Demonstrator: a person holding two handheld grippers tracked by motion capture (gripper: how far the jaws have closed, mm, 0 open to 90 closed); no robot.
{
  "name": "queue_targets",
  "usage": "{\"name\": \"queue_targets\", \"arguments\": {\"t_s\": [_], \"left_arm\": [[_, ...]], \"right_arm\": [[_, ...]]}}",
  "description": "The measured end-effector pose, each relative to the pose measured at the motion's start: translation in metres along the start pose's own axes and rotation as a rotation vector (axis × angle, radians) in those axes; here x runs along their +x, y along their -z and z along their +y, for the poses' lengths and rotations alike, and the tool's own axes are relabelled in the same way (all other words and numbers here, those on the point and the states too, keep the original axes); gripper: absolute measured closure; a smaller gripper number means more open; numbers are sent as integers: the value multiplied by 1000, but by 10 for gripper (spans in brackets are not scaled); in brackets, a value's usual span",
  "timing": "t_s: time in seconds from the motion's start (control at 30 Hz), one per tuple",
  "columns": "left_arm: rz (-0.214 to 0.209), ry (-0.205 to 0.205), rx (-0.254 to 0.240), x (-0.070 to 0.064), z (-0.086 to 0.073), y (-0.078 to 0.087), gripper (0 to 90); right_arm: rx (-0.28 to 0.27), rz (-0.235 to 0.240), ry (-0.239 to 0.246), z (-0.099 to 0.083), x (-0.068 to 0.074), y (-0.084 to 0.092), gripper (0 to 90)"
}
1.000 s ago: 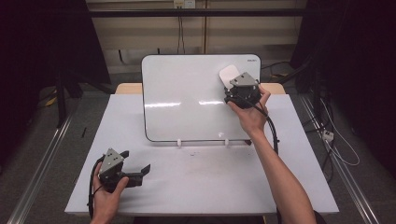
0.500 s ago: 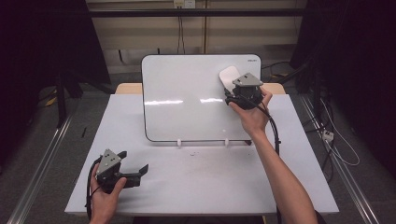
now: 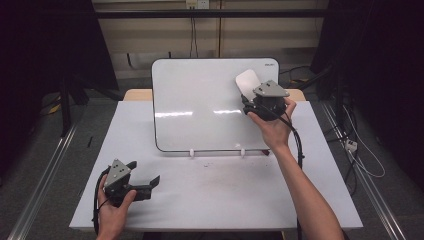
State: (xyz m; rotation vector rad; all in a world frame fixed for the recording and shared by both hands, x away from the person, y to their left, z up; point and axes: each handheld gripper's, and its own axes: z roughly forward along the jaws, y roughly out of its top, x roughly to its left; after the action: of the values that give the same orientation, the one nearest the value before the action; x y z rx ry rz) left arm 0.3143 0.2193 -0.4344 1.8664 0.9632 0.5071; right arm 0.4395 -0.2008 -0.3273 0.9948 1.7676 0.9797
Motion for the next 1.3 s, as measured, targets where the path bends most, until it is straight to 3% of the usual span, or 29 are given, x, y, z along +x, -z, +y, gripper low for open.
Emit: {"name": "queue_targets", "arguments": {"t_s": [0.17,0.43,0.53,0.7,0.8,0.9,1.1,1.3], "left_arm": [[1,3,9,1,0,-2,45],[3,-4,6,1,0,-1,45],[-11,22,3,1,-1,-2,45],[-7,-19,14,0,1,-5,45],[-11,3,14,0,0,-6,45],[-9,-5,14,2,0,-5,45],[-16,2,17,2,1,-8,45],[-16,-4,15,0,1,-7,45]], "right_arm": [[-3,7,4,-8,-2,6,315],[6,-28,15,-13,-9,16,315],[5,-29,23,-16,-9,19,315],[14,-35,39,-27,-9,25,315],[43,-34,41,-32,-9,28,315],[44,-41,55,-35,-9,32,315],[32,-29,97,-46,0,40,315],[13,-12,92,-53,6,49,314]]}}
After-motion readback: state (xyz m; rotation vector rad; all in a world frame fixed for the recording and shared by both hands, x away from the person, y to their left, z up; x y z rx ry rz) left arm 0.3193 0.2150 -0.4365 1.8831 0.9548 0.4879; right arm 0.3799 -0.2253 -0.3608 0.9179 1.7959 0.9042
